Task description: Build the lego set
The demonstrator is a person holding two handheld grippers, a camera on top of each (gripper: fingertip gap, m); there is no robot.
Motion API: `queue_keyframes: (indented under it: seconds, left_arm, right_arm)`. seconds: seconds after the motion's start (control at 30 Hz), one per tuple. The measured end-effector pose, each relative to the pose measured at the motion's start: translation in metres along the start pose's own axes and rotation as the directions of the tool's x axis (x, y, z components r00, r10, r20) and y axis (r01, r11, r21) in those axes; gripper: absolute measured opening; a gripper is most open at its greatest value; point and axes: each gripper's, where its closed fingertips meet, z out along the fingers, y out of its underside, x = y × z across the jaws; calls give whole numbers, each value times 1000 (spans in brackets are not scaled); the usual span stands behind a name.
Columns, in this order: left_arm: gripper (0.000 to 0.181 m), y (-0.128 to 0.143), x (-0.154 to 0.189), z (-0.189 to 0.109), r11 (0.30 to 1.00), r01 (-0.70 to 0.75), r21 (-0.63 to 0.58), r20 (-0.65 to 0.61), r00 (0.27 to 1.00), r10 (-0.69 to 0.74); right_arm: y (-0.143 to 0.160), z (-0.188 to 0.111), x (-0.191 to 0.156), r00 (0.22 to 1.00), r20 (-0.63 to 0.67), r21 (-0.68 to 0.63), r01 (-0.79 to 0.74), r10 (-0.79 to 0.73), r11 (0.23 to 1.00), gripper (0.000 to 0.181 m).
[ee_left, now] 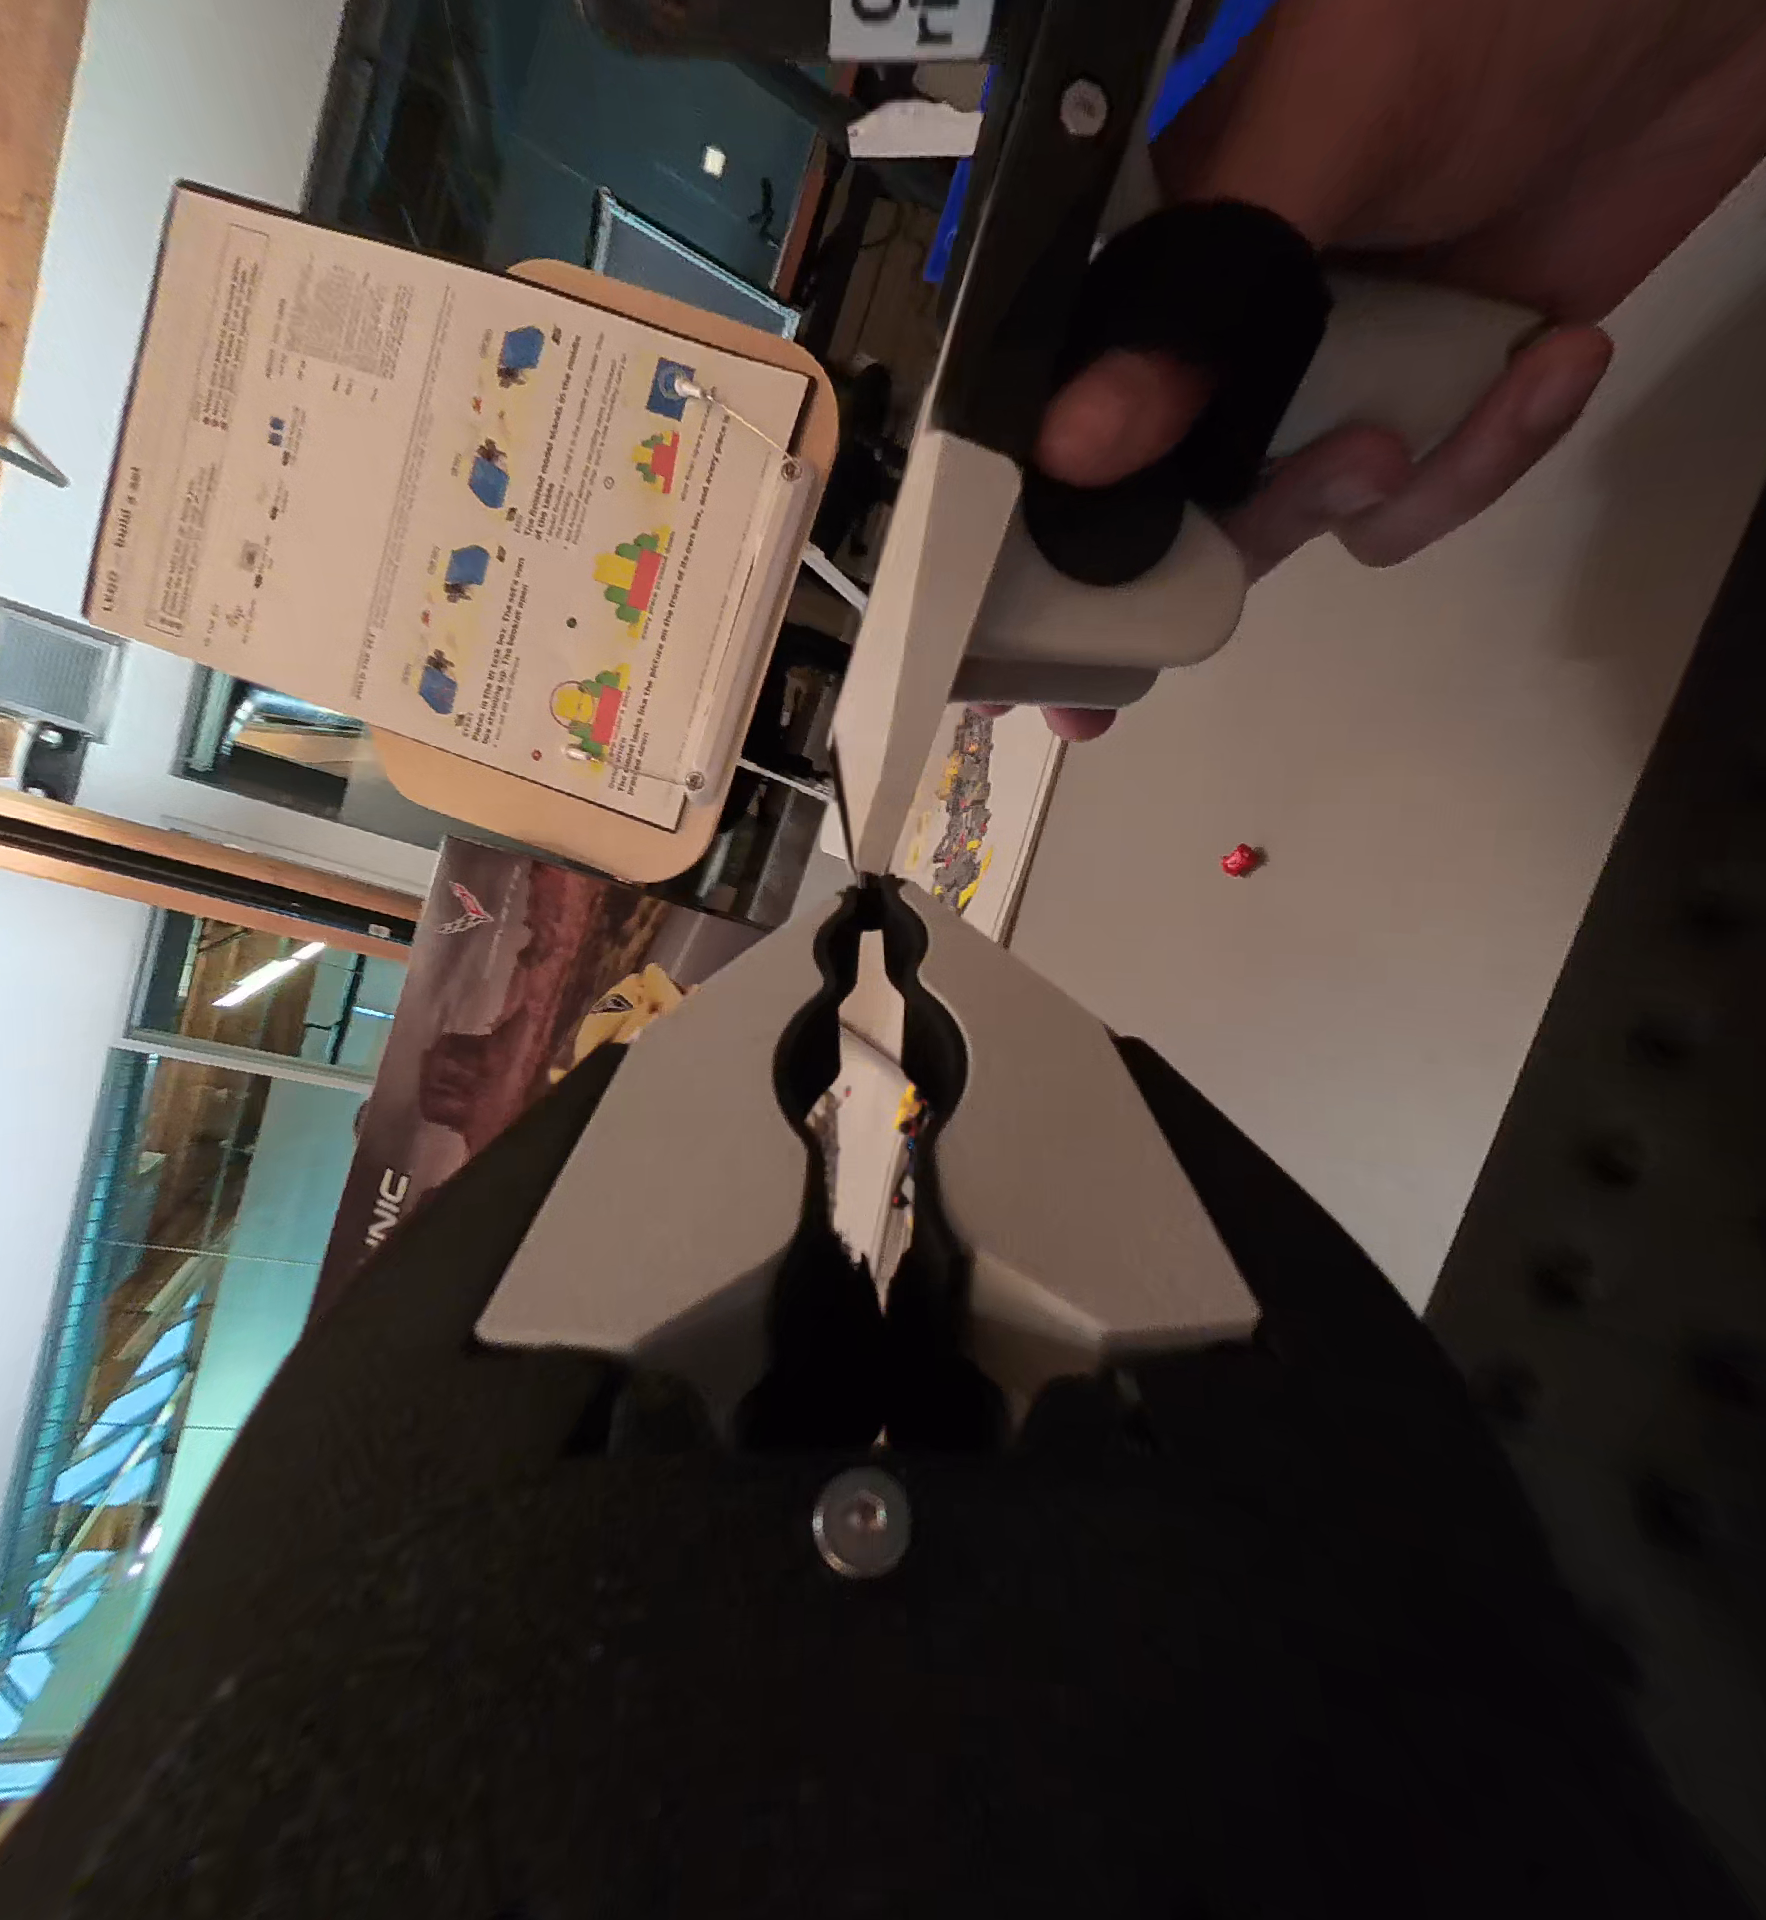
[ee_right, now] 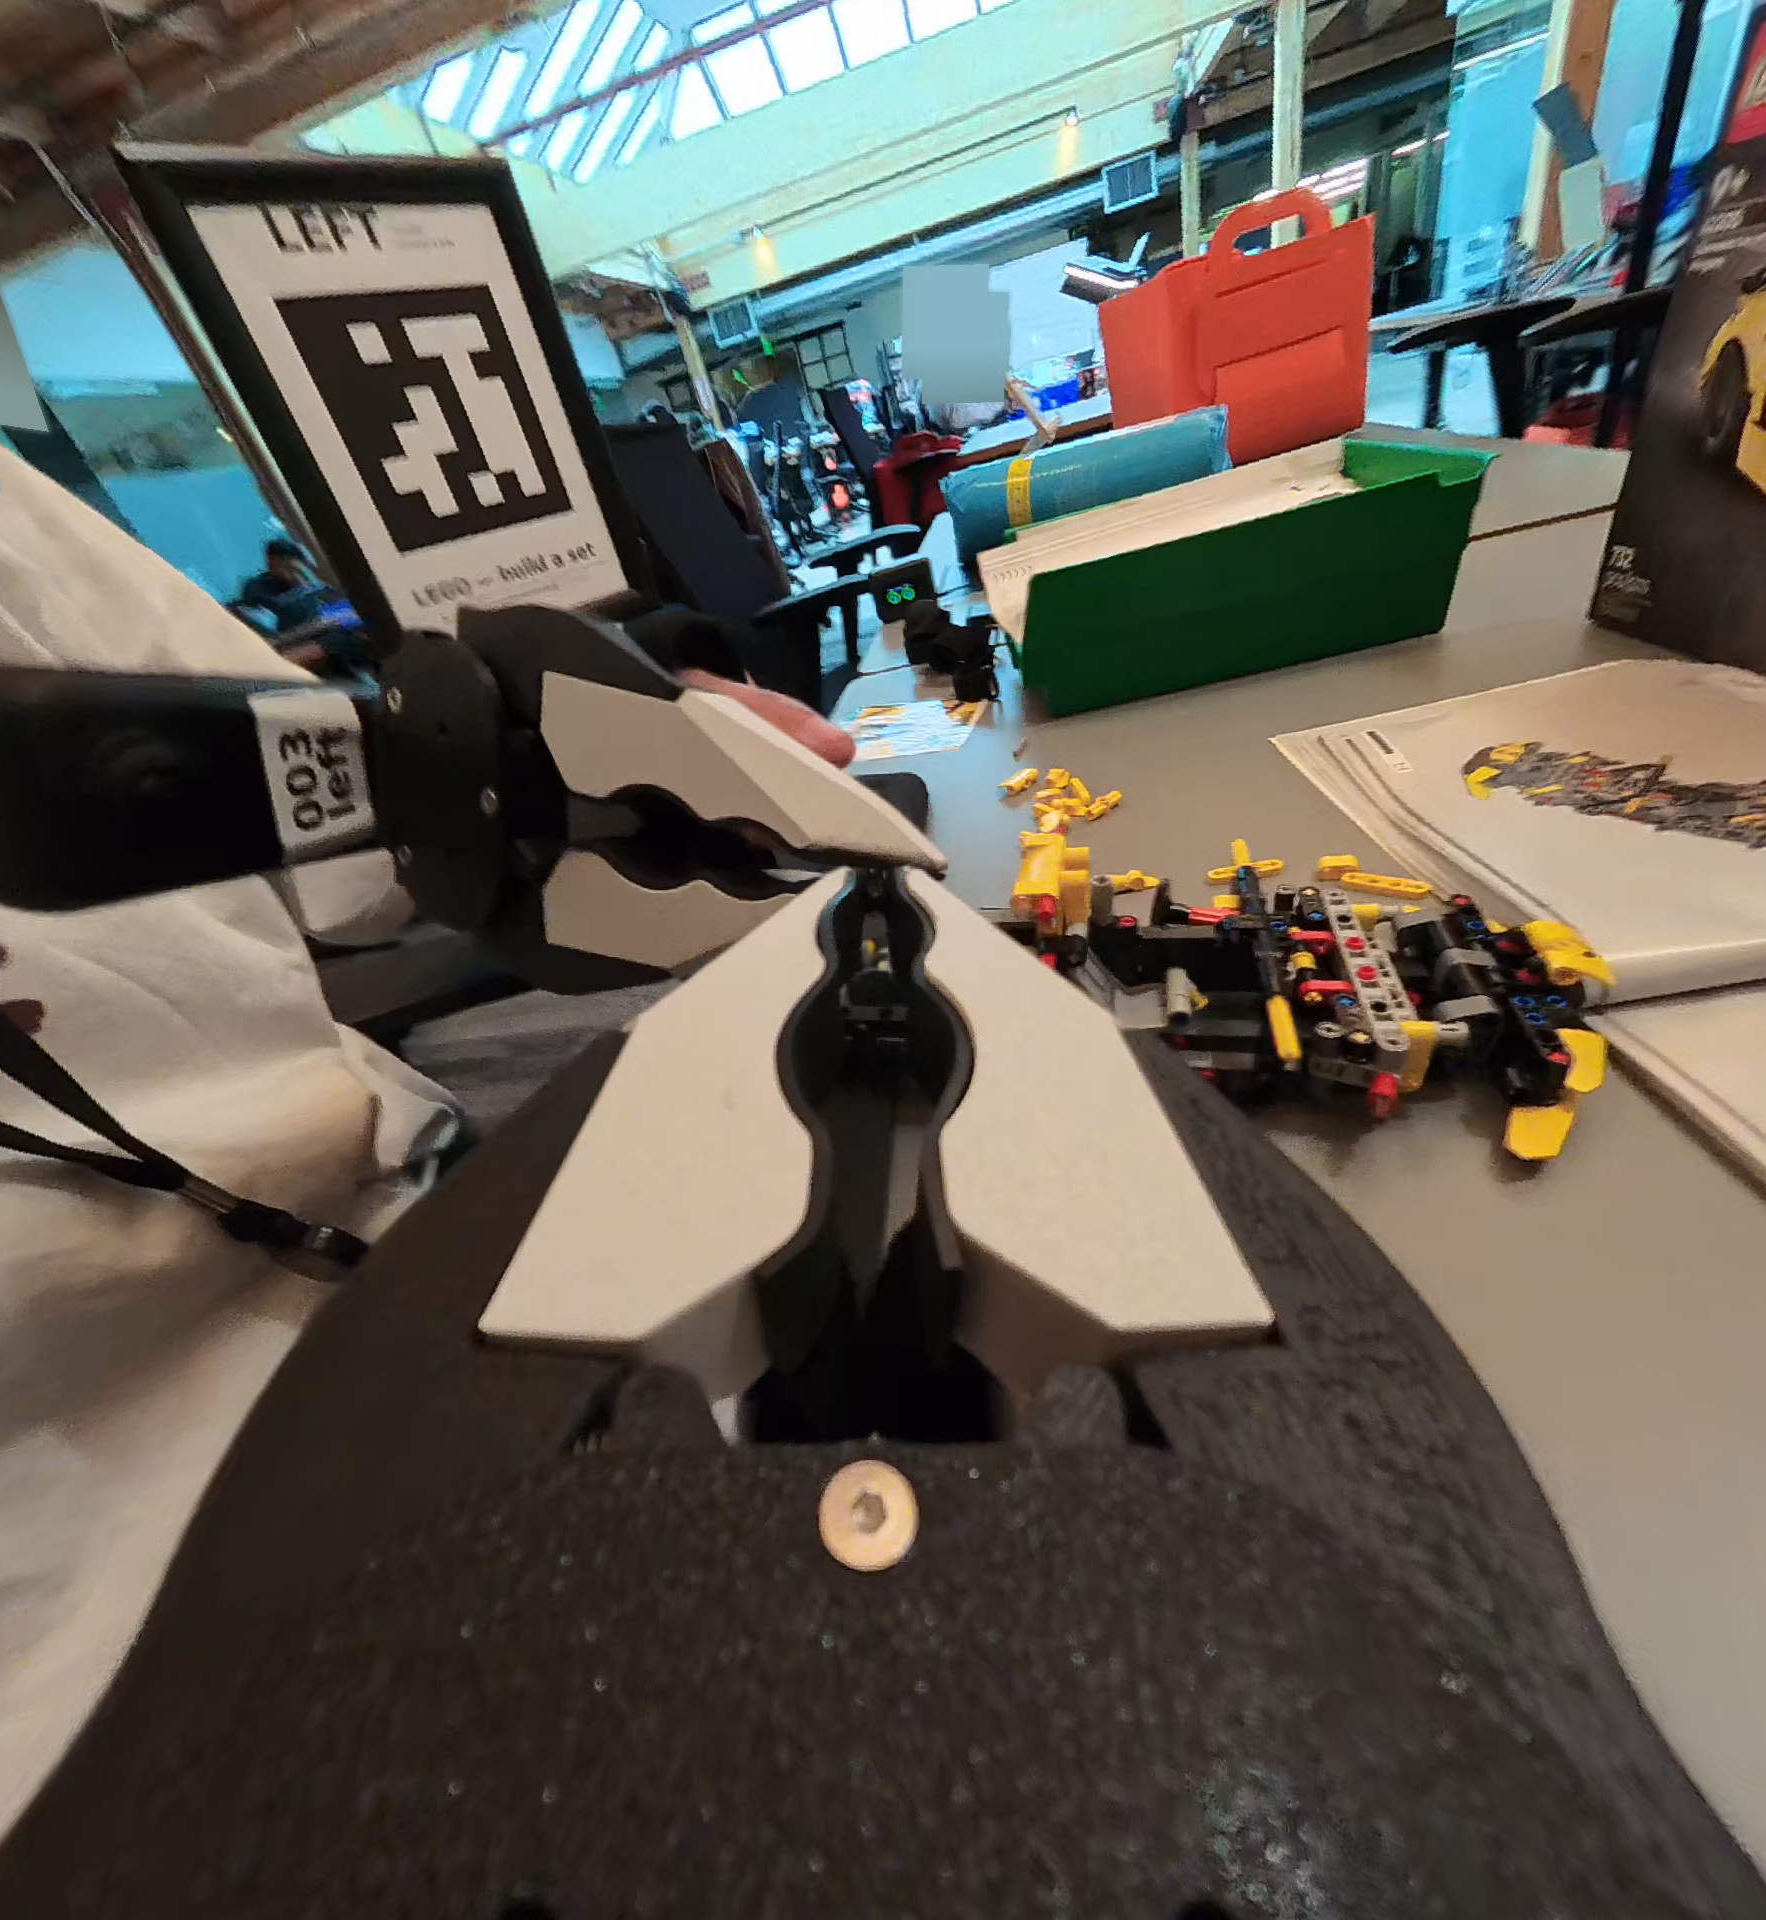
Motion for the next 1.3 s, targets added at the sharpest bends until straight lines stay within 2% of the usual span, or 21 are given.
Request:
queue_keyframes:
  seconds: [0.13,0.17,0.3,0.37,0.43,0.53,0.6,0.73,0.83,0.97,1.03,1.1,1.17,1.3]
  left_arm:
    - [2,0,2,4,995,-100,-27,62,993,101]
    - [2,0,4,4,996,-82,-24,57,995,84]
    - [4,4,6,-3,997,72,-6,-17,997,-72]
    - [9,18,5,-16,980,195,-34,-97,976,-197]
    - [15,37,11,-40,935,350,-65,-264,897,-354]
    - [26,61,30,-75,848,490,-202,-534,671,-515]
    - [29,74,43,-90,856,435,-279,-648,572,-502]
    - [29,84,61,-96,905,289,-313,-765,488,-420]
    - [32,96,64,-87,927,165,-337,-793,482,-374]
    - [35,92,73,-83,930,107,-352,-837,410,-364]
    - [37,96,80,-80,927,63,-369,-838,410,-361]
    - [42,95,83,-77,923,64,-378,-835,407,-370]
    - [42,94,86,-76,910,74,-408,-832,381,-404]
    - [41,90,88,-71,903,105,-416,-822,380,-423]
  right_arm:
    - [2,-1,2,990,46,-12,-129,130,992,3]
    - [5,-1,3,990,48,-31,-131,133,991,3]
    - [7,2,0,997,29,-53,-65,66,996,4]
    - [3,0,3,1000,-9,-39,-26,26,999,3]
    - [0,-4,6,999,-37,-34,-2,1,999,3]
    - [9,2,7,999,-46,-86,19,-23,996,3]
    - [23,10,5,998,-42,-148,48,-55,988,3]
    - [42,16,4,995,-42,-226,82,-94,971,3]
    - [38,13,6,996,-47,-206,62,-73,977,3]
    - [37,12,7,998,-43,-197,46,-55,979,3]
    - [40,12,7,998,-42,-209,44,-54,977,3]
    - [43,13,7,998,-40,-220,44,-54,974,3]
    - [44,13,6,998,-35,-225,43,-52,973,2]
    - [45,14,5,998,-31,-232,39,-47,972,2]
